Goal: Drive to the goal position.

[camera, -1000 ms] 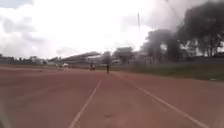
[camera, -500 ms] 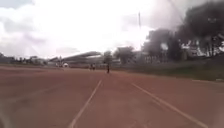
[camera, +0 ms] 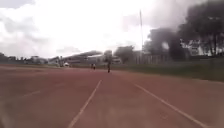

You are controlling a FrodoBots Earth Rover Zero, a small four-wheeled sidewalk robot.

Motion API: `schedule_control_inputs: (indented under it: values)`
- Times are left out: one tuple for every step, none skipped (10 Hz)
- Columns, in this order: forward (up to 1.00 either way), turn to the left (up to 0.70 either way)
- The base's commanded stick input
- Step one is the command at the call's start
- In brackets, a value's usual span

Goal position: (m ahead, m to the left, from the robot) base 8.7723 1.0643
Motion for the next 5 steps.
schedule_control_inputs:
  values:
    - [0.70, 0.00]
    - [0.70, 0.00]
    - [0.70, 0.00]
    - [0.70, 0.00]
    - [0.70, 0.00]
